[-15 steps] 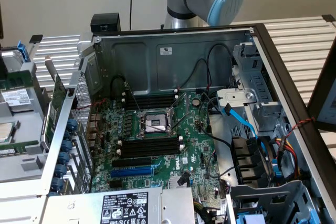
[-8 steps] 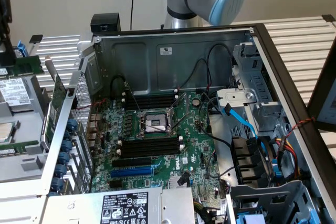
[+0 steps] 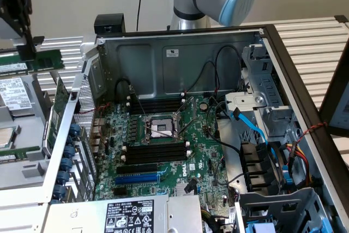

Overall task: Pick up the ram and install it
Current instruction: 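Pick up the ram and move it above insertion slot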

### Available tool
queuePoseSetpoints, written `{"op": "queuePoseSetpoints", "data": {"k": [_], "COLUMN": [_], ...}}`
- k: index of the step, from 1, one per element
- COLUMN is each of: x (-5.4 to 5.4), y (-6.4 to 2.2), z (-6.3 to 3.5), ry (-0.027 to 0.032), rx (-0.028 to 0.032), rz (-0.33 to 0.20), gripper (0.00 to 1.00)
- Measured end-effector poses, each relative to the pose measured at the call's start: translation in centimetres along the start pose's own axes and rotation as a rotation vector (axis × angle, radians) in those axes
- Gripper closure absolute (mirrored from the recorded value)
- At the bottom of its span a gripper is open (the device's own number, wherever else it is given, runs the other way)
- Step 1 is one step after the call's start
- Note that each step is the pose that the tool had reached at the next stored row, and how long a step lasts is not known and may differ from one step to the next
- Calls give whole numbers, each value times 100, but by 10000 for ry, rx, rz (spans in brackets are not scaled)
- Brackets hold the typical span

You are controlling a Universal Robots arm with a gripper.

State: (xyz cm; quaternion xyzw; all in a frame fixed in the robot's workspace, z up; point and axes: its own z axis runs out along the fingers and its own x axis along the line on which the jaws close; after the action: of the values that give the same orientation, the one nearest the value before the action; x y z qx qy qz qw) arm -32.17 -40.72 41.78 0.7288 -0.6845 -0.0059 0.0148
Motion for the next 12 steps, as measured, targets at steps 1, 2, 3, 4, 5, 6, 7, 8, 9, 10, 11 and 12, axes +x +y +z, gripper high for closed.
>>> {"op": "queuePoseSetpoints", "data": {"k": [1, 2, 3, 4, 5, 6, 7, 8, 9, 10, 11, 12], "x": [3, 6, 10, 14, 18, 21, 25, 28, 32, 35, 39, 42], "y": [-44, -89, -134, -180, -227, -271, -317, -363, -407, -452, -499, -543], "z": [-3, -5, -7, -10, -13, -16, -18, -21, -24, -26, -28, -30], "ry": [-7, -18, -32, -51, -71, -90, -110, -128, -146, -166, -189, -209], "rx": [-1, 0, 1, 3, 4, 4, 6, 8, 8, 10, 12, 13], "rz": [1, 1, 0, -1, -1, -2, -2, -3, -4, -5, -4, -5], "gripper": [88, 88, 88, 88, 88, 88, 88, 88, 88, 88, 88, 88]}}
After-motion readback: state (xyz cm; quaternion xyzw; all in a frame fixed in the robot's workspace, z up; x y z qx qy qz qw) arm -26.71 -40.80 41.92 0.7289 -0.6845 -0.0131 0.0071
